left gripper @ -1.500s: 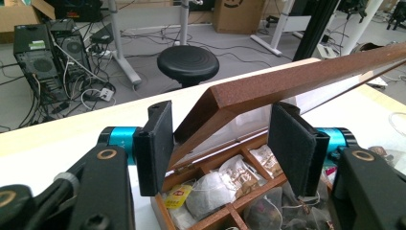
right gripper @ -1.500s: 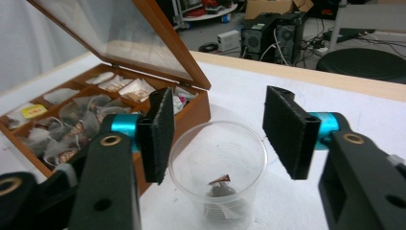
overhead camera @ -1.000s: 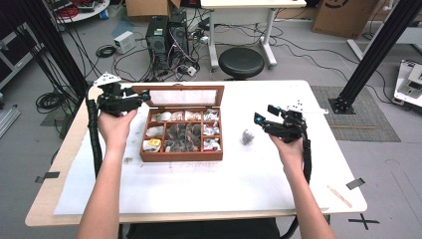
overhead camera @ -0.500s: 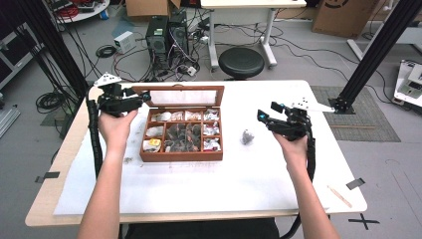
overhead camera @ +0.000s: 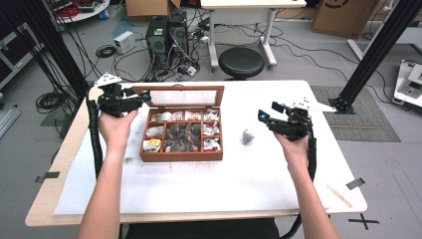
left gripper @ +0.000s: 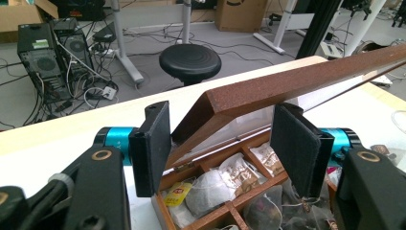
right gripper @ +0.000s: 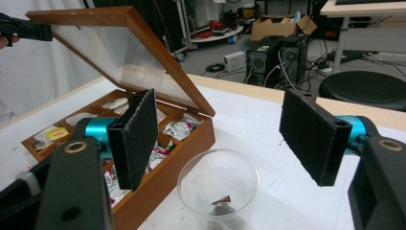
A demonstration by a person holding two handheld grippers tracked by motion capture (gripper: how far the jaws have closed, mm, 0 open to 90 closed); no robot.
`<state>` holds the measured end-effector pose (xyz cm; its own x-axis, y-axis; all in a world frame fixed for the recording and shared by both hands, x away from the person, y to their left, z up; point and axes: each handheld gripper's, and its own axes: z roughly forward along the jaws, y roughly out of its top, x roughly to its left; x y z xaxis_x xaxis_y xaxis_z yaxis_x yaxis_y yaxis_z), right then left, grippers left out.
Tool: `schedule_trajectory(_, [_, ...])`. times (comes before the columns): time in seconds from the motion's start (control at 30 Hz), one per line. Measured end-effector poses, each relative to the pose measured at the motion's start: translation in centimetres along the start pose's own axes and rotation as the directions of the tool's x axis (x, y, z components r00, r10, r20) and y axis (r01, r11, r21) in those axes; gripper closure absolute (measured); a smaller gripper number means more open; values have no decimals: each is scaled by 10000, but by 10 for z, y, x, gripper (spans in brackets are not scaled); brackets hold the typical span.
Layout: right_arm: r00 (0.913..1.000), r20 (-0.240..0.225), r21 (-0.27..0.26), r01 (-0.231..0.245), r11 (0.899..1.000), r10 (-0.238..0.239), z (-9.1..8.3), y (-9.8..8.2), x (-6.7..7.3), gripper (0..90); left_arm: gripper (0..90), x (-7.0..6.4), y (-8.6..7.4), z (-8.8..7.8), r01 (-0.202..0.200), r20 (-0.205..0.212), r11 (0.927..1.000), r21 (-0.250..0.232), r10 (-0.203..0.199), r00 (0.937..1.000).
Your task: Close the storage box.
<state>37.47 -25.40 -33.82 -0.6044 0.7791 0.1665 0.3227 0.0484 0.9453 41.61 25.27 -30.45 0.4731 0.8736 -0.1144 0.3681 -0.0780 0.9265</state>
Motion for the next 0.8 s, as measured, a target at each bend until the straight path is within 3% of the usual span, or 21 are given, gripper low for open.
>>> schedule_trajectory(0.6, [10000, 26, -21, 29, 10000, -29, 0, 1, 1, 300, 397, -1, -1, -1, -19, -6, 10000, 40, 19, 10000])
schedule_trajectory(0.8, [10000, 41, -44, 11, 10000, -11, 0, 1, 0, 300, 398, -4, -2, -2, -197, -130, 9996, 177, 199, 9997])
